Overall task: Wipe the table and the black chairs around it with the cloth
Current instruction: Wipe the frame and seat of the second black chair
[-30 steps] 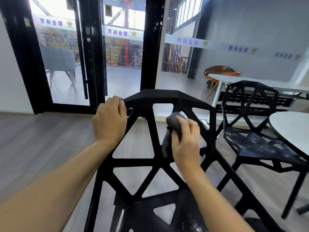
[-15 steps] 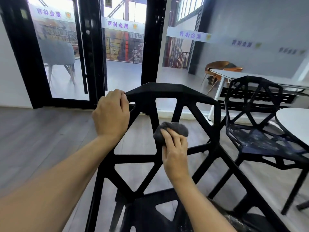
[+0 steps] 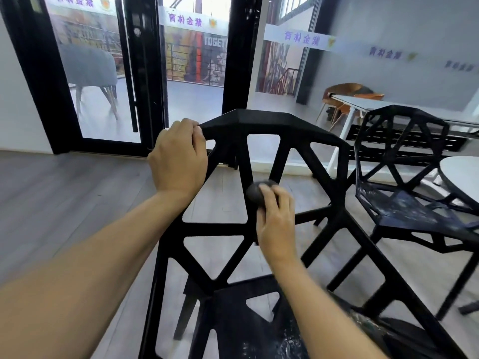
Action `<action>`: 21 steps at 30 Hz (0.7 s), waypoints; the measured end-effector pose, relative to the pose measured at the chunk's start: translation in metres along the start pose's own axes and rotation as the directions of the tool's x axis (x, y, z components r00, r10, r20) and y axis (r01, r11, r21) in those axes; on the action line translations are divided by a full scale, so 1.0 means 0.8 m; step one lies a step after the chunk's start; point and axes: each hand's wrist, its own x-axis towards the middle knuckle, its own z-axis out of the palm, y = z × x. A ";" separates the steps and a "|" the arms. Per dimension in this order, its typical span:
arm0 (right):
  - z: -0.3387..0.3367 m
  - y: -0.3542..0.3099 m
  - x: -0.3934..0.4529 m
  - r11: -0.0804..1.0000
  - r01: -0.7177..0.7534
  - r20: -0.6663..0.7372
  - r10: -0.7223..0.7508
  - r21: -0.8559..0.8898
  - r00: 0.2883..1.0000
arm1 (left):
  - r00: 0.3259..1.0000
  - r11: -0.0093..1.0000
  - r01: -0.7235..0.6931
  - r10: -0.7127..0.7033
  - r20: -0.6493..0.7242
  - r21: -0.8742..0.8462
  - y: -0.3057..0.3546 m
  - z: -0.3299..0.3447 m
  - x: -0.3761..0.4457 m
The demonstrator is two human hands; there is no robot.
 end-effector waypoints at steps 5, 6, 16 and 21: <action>-0.016 -0.005 -0.012 0.972 -0.163 0.090 0.149 0.170 0.985 | 1.000 1.000 -0.004 0.004 -0.002 0.001 0.002 0.000 -0.001; -0.018 -0.007 0.004 0.964 -0.180 0.100 0.163 0.197 0.982 | 1.000 1.000 -0.007 0.007 -0.005 0.003 0.001 0.000 -0.001; 0.001 -0.005 -0.086 0.984 -0.172 0.167 0.162 0.044 0.972 | 1.000 1.000 -0.024 0.024 -0.012 0.018 -0.002 0.002 0.002; -0.014 -0.028 -0.076 0.927 -0.325 0.226 0.282 0.186 0.932 | 0.999 1.000 -0.020 0.020 0.034 -0.011 -0.001 -0.002 0.003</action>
